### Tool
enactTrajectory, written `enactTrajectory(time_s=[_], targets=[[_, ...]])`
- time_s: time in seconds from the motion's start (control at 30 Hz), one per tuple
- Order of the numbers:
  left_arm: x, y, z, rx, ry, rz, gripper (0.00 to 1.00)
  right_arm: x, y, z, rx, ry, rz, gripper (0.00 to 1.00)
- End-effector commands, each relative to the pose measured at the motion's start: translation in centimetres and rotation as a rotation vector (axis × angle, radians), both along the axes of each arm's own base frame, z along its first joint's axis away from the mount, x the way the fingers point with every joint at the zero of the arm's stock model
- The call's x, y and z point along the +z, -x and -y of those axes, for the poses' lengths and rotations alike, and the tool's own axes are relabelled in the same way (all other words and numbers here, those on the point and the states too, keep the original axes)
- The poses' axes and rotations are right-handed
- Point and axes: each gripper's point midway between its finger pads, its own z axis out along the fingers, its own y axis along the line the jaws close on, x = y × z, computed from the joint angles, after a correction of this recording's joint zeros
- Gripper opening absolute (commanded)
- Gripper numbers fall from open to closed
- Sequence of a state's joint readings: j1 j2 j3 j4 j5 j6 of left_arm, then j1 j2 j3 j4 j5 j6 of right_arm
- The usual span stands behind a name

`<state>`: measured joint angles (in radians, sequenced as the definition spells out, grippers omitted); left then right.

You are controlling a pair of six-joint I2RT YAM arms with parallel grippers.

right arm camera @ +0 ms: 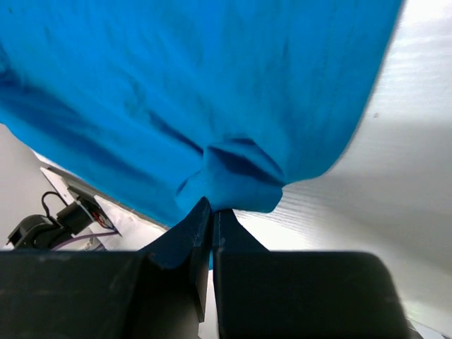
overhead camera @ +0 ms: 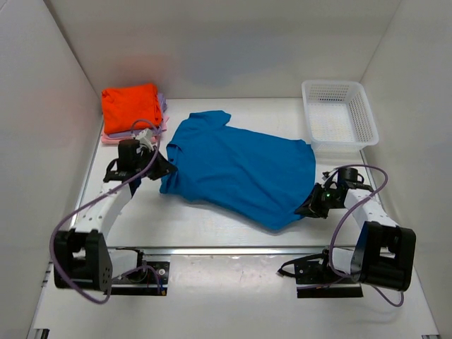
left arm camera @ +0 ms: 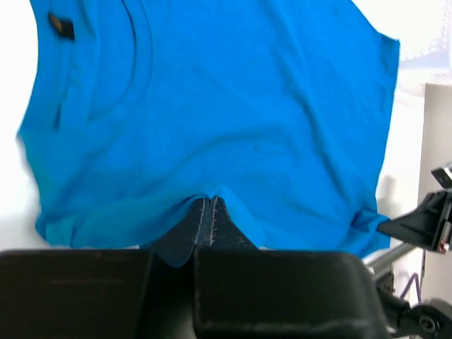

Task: Fold and stack the t-shirts
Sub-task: Fold the flattened tshirt in 1/3 of the way

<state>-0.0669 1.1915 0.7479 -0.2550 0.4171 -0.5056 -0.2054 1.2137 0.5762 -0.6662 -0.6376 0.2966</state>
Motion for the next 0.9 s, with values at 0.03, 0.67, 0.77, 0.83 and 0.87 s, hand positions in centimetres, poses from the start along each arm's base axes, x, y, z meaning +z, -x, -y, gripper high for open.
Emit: enactTrajectory(time_s=[0.03,0.67,0.77,0.83,0.87], targets=[[2.3,-4.6,0.3,-0.022,-0.002,0.097,0.0,1.4,-2.5,1.0,0.011,-0.004,0.072,0.0],[0.1,-14.8,0.3,-0.007,-0.015,0.051,0.34,0.6,-5.9,2.7,0.044,-0.01,0.021,0.12],[-0.6,-16.0,-1.2,0.032,-0.025,0.025,0.6,1.1,-6.6,4.0,0.034,0.064,0.033,0.35],[-0.7,-16.0,-2.2,0.057,-0.009,0.018,0.61,1.4,-6.8,5.3,0.029,0.189,0.056,0.46],[-1.1,-15.6,-2.0,0.051,-0.007,0.006,0.61,1.5,-7.1,6.4,0.01,0.243,0.059,0.48]])
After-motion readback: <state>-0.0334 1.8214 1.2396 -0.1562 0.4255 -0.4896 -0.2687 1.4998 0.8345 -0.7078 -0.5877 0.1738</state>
